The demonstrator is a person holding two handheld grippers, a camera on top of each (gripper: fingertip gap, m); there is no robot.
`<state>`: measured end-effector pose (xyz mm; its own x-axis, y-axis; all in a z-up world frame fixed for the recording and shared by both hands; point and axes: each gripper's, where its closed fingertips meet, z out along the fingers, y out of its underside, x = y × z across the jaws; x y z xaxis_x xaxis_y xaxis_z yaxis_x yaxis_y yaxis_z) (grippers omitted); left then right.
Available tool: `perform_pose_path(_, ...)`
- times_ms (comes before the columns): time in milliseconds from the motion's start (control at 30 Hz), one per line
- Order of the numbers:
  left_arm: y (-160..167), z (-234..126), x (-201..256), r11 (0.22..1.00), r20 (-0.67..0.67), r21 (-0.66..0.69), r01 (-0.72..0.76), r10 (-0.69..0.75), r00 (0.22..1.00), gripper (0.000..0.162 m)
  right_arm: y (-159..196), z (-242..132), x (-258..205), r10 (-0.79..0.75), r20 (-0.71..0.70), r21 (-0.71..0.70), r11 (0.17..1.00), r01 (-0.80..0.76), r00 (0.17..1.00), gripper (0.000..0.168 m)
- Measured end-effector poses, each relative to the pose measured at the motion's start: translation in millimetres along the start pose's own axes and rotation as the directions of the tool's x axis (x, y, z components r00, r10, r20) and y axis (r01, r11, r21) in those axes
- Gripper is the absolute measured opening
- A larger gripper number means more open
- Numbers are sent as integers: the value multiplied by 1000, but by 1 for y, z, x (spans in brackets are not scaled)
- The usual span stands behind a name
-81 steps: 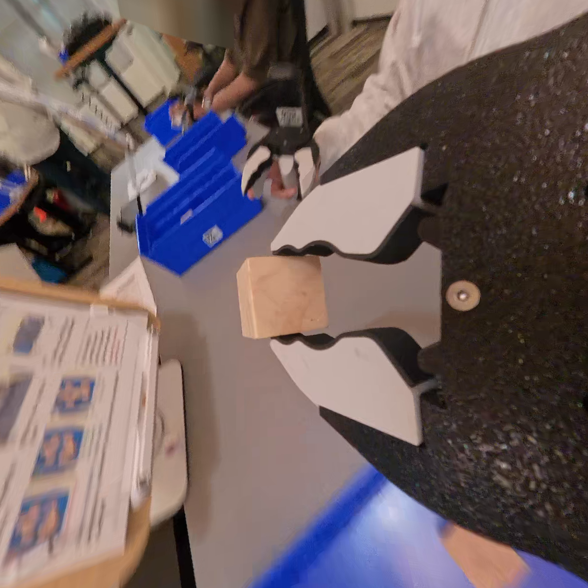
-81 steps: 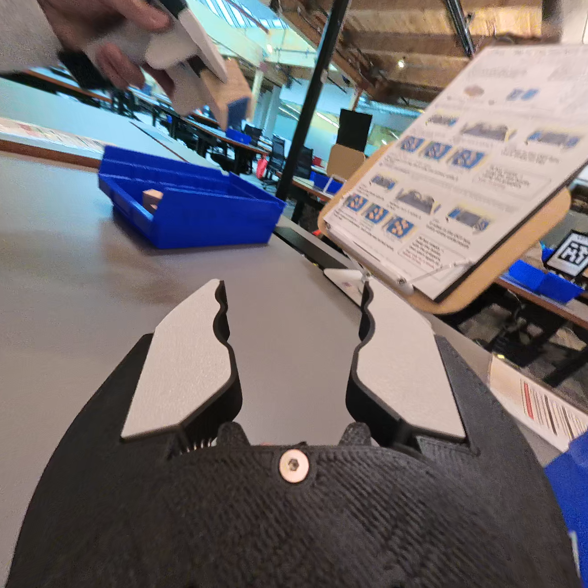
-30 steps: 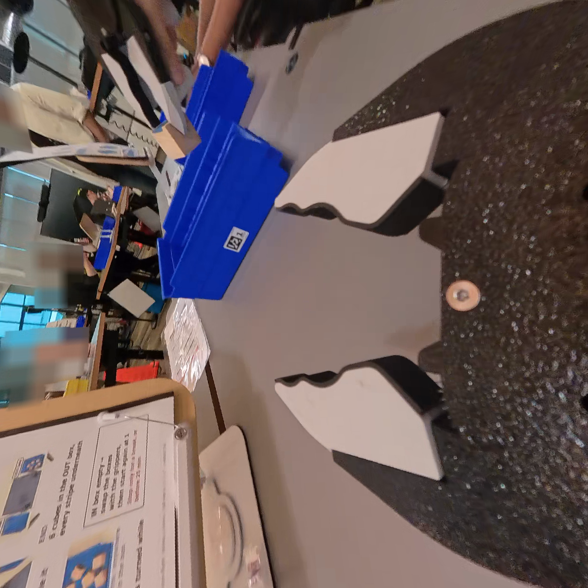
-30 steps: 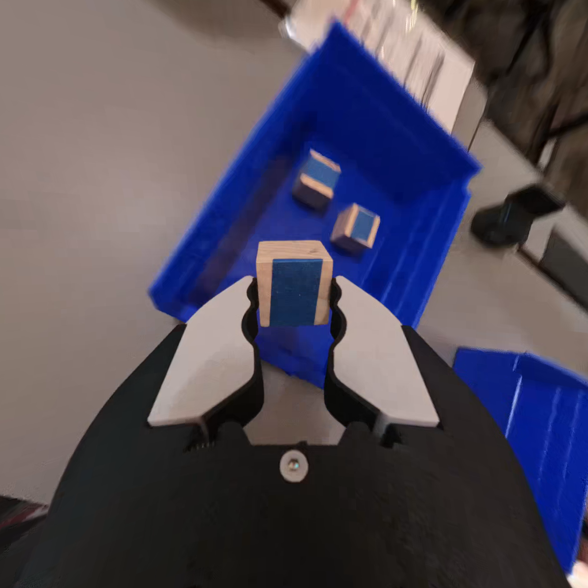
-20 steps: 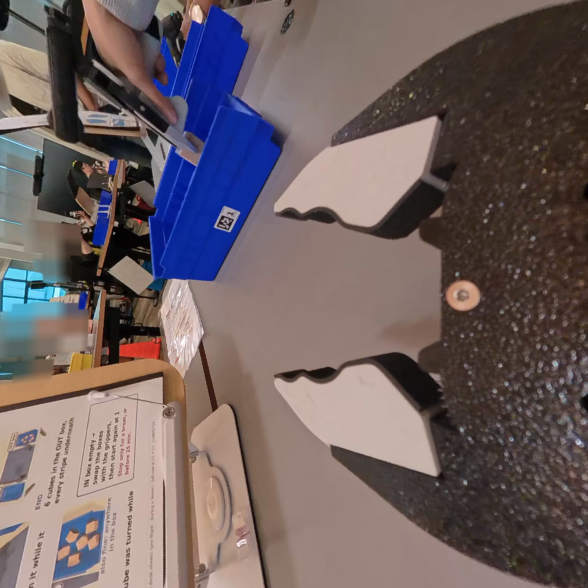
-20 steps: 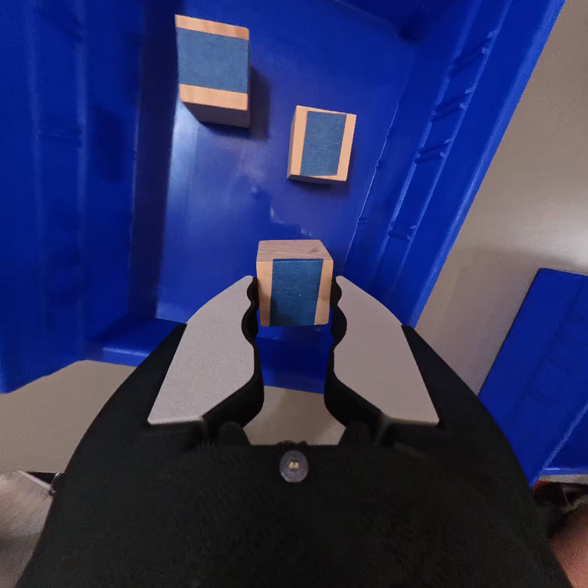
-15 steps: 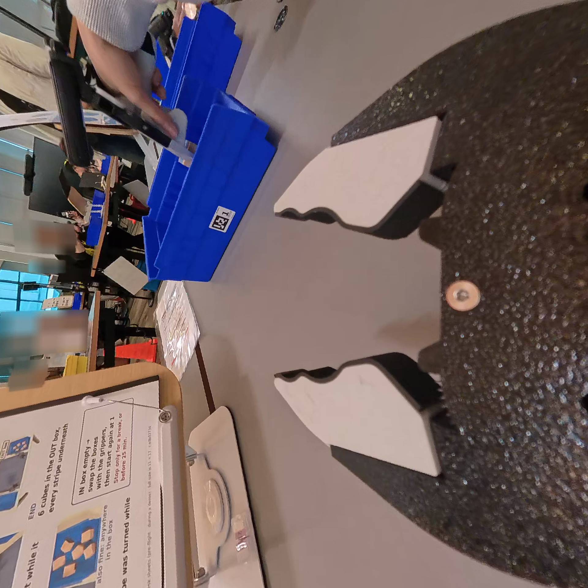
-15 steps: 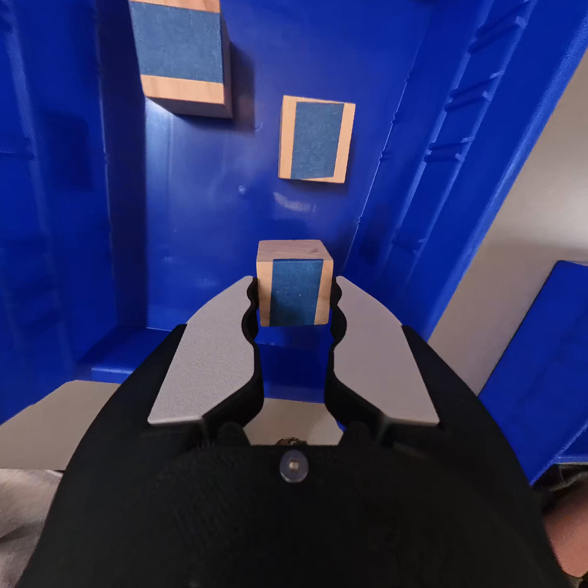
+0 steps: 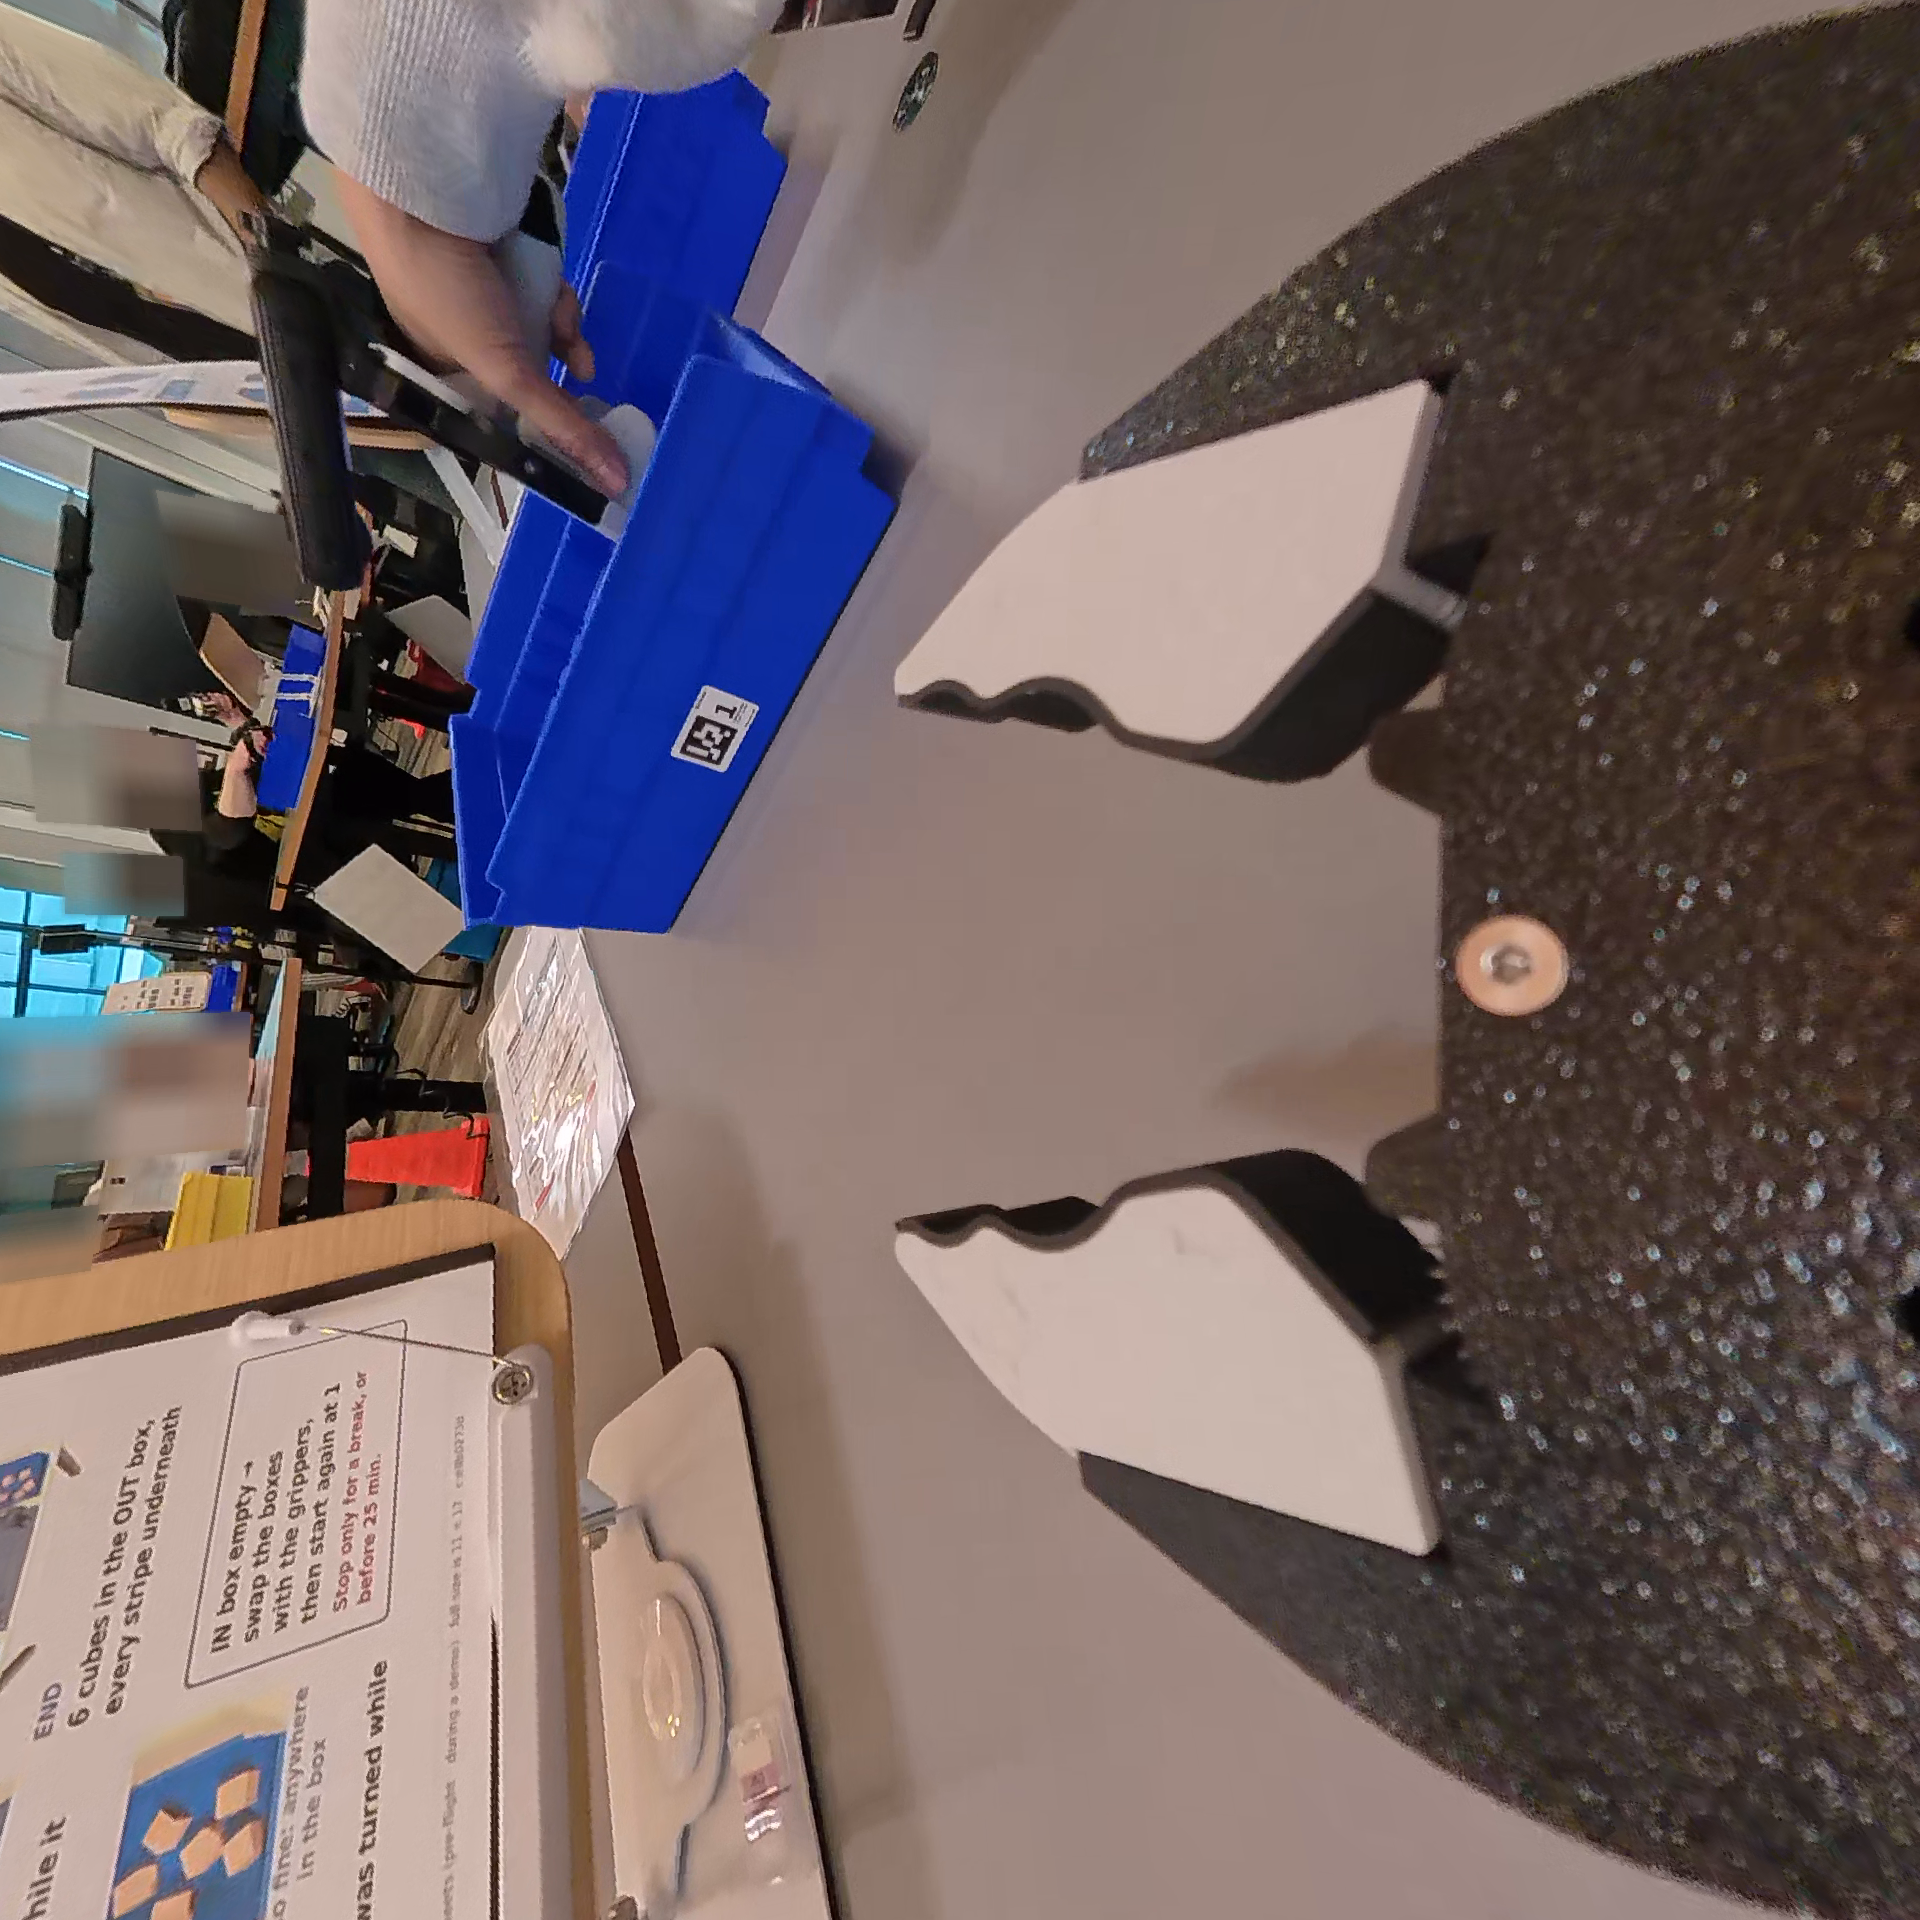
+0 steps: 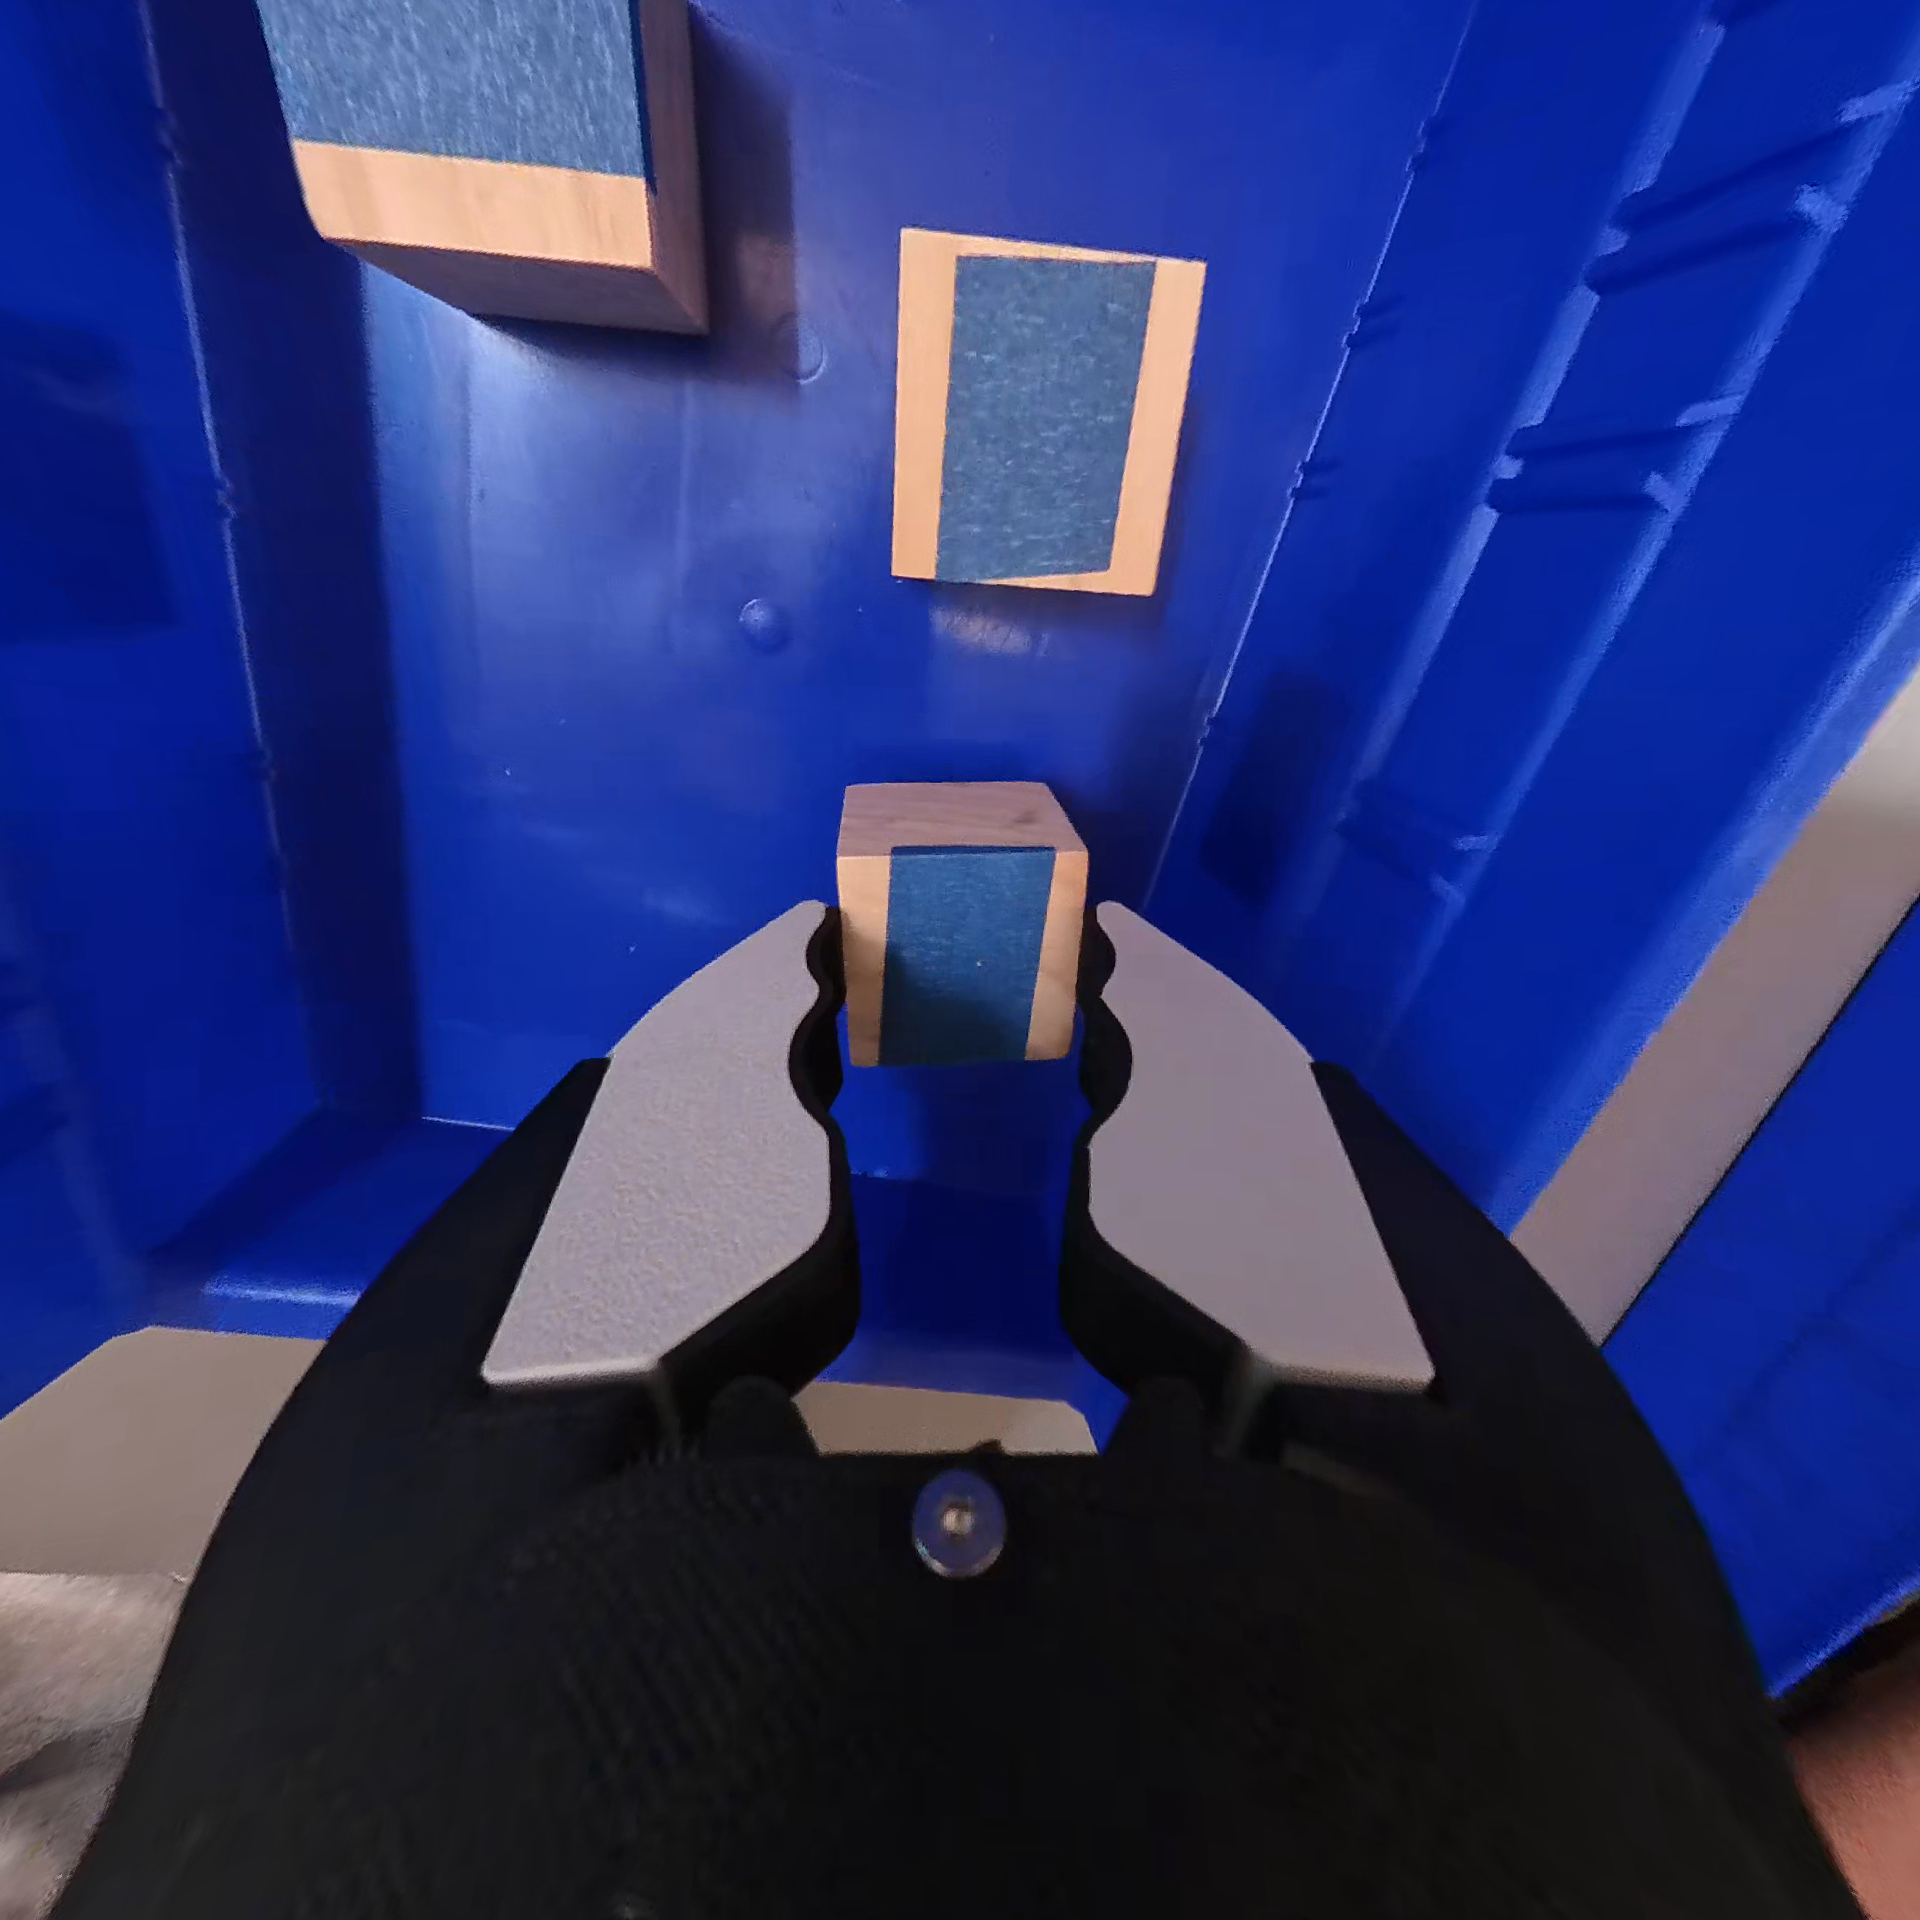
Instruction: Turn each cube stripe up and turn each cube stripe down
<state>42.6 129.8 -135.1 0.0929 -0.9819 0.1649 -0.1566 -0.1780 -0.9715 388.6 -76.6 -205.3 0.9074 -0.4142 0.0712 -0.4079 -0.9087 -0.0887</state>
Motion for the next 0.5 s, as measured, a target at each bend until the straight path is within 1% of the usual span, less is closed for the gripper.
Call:
perform_pose_path(267, -1, 0, 0, 1000, -6, 6, 11, -11, 1000, 88, 4, 13, -3, -26, 3, -22, 999, 26, 1000, 44)
perform_pose_path(433, -1, 0, 1, 1000, -8, 5, 6, -6, 1000, 88, 3, 13, -1, -50, -24, -13, 999, 50, 998, 44)
perform_pose_path(500, -1, 0, 1, 1000, -7, 4, 7, -7, 1000, 88, 0, 7, 1, -60, -48, 11, 998, 61, 997, 50)
